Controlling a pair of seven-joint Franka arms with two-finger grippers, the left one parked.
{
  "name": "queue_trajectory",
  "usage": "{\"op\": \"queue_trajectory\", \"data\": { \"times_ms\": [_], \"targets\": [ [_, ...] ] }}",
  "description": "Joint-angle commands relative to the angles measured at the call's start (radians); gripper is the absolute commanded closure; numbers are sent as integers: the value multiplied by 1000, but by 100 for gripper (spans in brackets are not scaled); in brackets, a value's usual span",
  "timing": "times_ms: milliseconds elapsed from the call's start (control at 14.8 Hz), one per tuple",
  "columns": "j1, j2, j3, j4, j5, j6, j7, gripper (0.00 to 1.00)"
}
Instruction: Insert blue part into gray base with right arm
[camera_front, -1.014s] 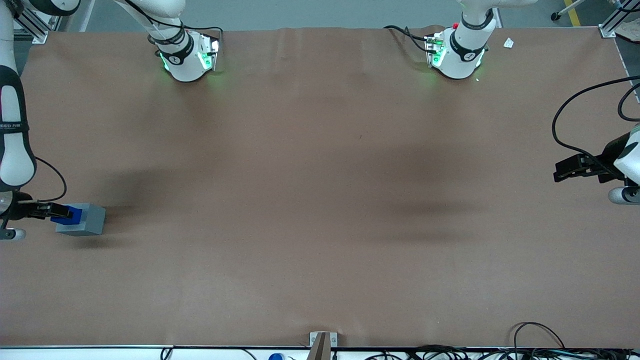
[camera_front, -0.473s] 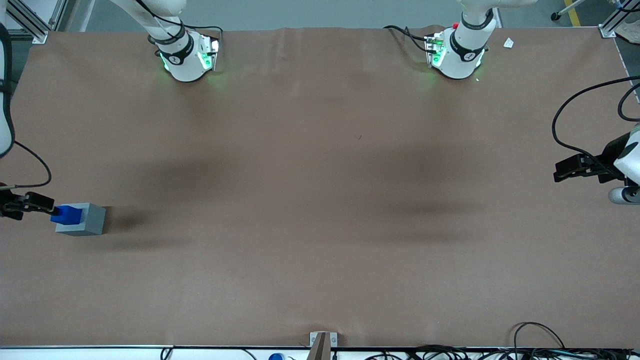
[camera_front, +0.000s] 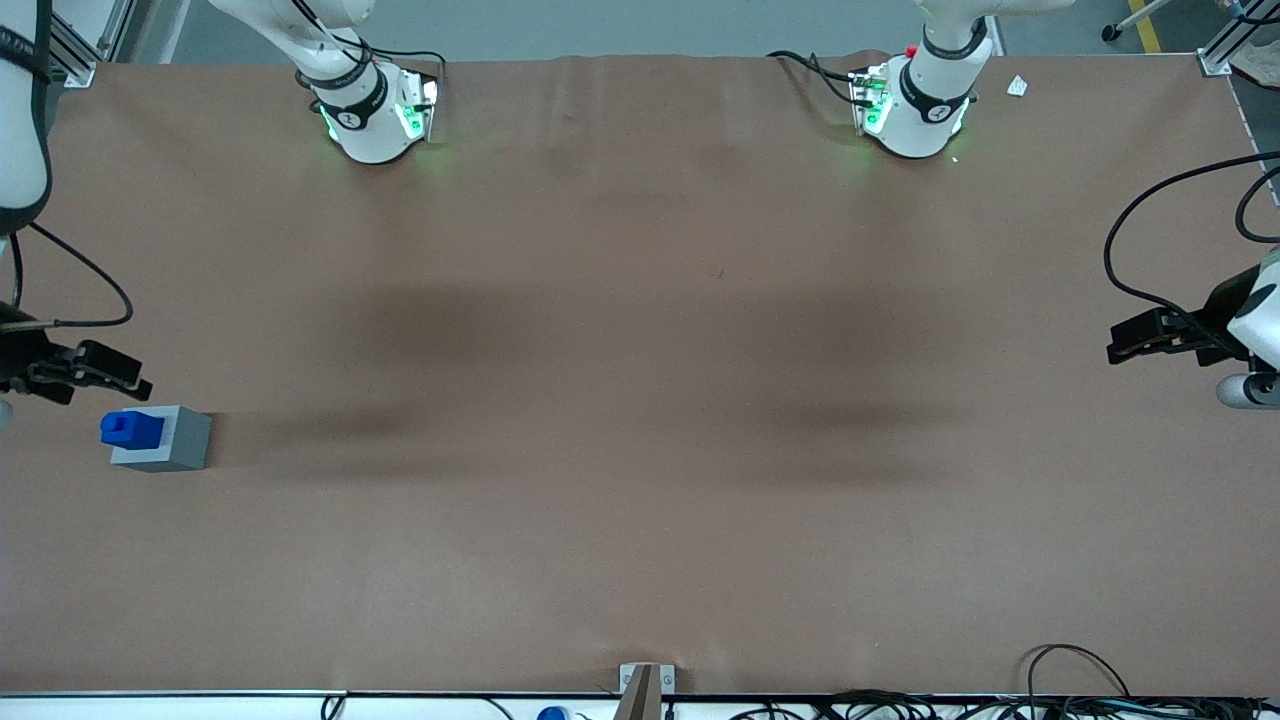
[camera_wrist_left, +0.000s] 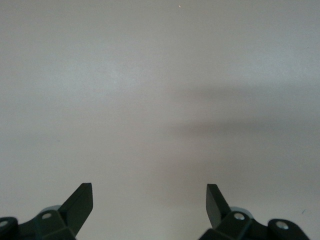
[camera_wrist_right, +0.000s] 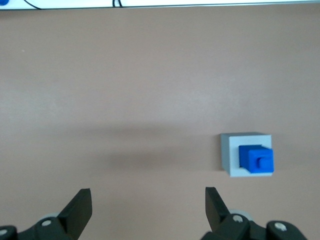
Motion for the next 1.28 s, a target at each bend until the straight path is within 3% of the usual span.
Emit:
{"op": "queue_trajectory", "data": {
  "times_ms": [0,473,811,1216],
  "targets": [
    [16,-95,-6,-74,7,-13,41,0],
    [22,-269,-5,-161,-6,-92,83,0],
    [44,-289,-1,-158,-47,-141,84,0],
    [52,-278,-3,-96,-52,-151,83,0]
  ]
}}
